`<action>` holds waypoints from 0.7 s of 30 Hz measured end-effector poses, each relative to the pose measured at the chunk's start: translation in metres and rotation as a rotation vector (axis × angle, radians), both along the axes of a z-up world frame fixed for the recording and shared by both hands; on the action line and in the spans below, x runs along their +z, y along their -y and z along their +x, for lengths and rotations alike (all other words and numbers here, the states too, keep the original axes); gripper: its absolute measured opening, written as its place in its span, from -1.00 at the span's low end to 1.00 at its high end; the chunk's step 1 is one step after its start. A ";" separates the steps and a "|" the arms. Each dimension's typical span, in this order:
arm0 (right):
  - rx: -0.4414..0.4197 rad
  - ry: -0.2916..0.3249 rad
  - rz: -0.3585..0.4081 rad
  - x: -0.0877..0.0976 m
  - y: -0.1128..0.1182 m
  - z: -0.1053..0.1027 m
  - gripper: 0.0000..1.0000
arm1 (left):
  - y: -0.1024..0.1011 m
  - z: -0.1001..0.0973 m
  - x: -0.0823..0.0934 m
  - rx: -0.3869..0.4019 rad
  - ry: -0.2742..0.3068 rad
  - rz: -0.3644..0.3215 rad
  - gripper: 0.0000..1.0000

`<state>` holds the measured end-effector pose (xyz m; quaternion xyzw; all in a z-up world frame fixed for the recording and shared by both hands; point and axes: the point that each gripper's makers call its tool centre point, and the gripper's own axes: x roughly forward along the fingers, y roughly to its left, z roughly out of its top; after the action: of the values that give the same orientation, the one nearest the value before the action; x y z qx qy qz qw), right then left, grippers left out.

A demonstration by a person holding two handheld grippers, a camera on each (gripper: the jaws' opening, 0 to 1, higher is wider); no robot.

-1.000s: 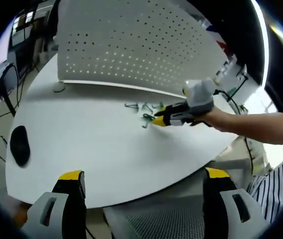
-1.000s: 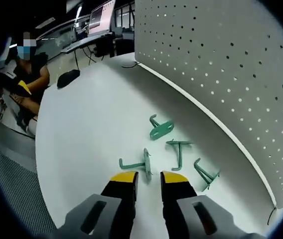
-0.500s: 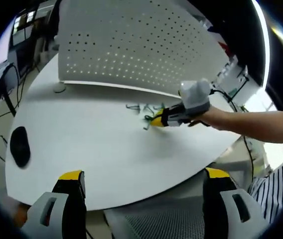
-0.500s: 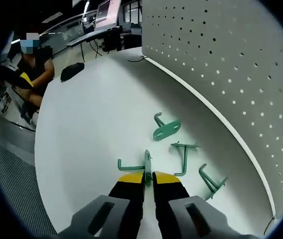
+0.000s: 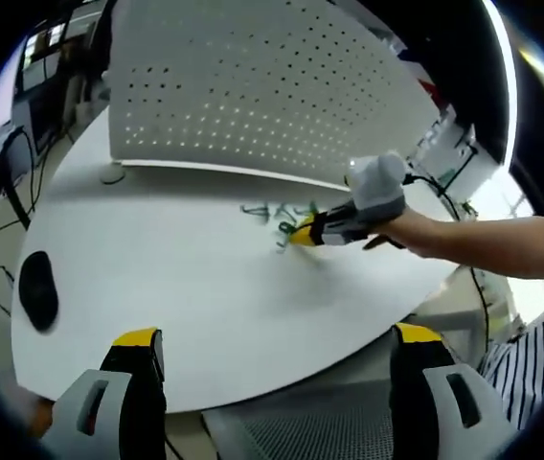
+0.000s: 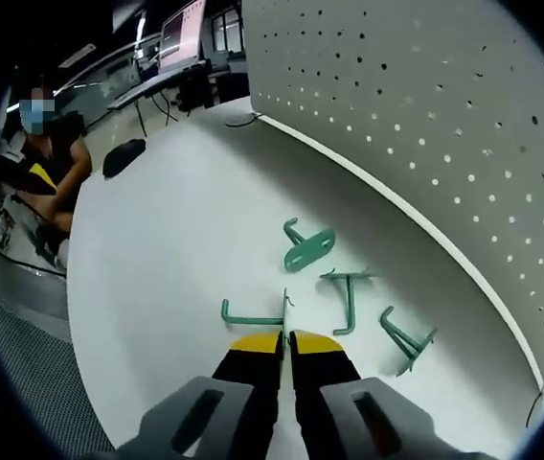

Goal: Insert the hook assembly into the mounting plate slot until the hook locks in place.

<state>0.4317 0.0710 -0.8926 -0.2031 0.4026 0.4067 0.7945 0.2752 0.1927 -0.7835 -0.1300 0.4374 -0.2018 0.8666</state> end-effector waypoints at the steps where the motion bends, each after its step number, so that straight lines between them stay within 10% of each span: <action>1: 0.001 0.002 0.000 0.000 0.000 0.001 -0.99 | 0.000 0.000 0.000 -0.001 0.000 0.001 1.00; 21: -0.038 0.079 0.098 0.058 -0.007 0.013 -0.99 | 0.008 0.008 0.012 -0.013 0.026 -0.007 1.00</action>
<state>0.4451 0.0782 -0.8344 -0.1720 0.3542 0.4025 0.8264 0.2831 0.1848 -0.7717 -0.1274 0.4260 -0.2105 0.8706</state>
